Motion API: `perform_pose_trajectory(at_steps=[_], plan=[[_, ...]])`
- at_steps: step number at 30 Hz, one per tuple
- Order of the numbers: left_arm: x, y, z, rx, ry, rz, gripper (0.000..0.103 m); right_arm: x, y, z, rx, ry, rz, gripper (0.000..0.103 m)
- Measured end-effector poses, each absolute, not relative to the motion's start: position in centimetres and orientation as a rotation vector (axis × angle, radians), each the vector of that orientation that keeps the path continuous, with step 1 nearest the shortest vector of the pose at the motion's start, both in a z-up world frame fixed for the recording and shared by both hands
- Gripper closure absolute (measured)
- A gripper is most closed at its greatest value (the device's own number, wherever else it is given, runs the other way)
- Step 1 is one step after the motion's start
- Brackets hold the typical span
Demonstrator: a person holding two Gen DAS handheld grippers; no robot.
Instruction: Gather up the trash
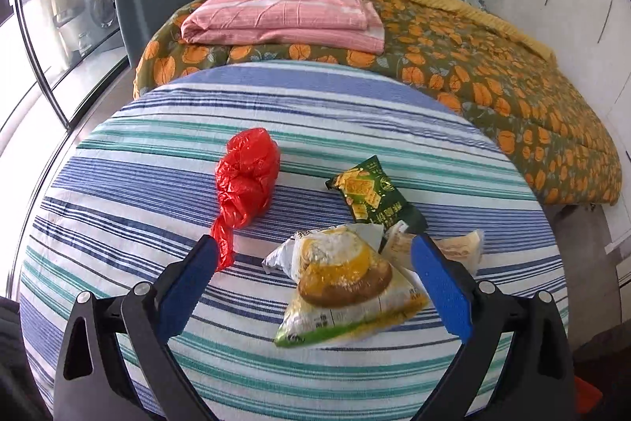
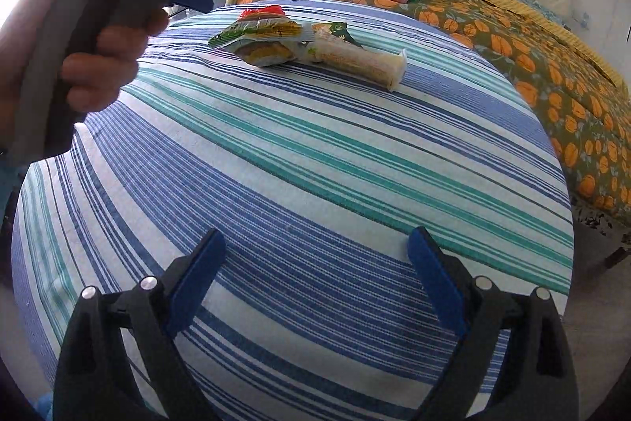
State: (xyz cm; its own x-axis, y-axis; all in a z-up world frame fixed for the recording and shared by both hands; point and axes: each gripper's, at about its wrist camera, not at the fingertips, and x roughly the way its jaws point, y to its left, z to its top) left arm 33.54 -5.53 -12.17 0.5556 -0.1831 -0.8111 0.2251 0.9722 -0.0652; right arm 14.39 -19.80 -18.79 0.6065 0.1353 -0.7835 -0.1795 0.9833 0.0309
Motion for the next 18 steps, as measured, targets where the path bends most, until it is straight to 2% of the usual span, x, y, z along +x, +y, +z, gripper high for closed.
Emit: perform_pose_trajectory(at_steps=[3, 4, 5, 6, 7, 12, 18], plan=[[34.0, -6.0, -13.9, 0.056, 1.021, -0.267, 0.028, 14.4, -19.8, -18.8, -0.052, 0.901, 0.182, 0.012], [33.7, -5.9, -14.1, 0.039, 1.024, -0.286, 0.039, 14.4, -19.8, -18.8, -0.052, 0.901, 0.182, 0.012], [33.4, -5.7, -14.2, 0.029, 1.019, -0.297, 0.044, 14.4, -19.8, -18.8, -0.053, 0.901, 0.182, 0.012], [33.0, -5.5, -14.2, 0.027, 1.008, -0.308, 0.056, 14.4, -19.8, -18.8, -0.052, 0.901, 0.182, 0.012], [32.5, -5.4, -14.1, 0.033, 0.996, -0.313, 0.062, 14.4, -19.8, -18.8, -0.052, 0.901, 0.182, 0.012], [28.7, -2.9, -12.9, 0.066, 0.937, -0.330, 0.066, 14.2, -19.8, -18.7, -0.051, 0.901, 0.181, 0.012], [21.3, 3.1, -12.7, 0.070, 0.858, -0.366, 0.064, 14.2, -19.8, -18.7, -0.051, 0.901, 0.181, 0.012]])
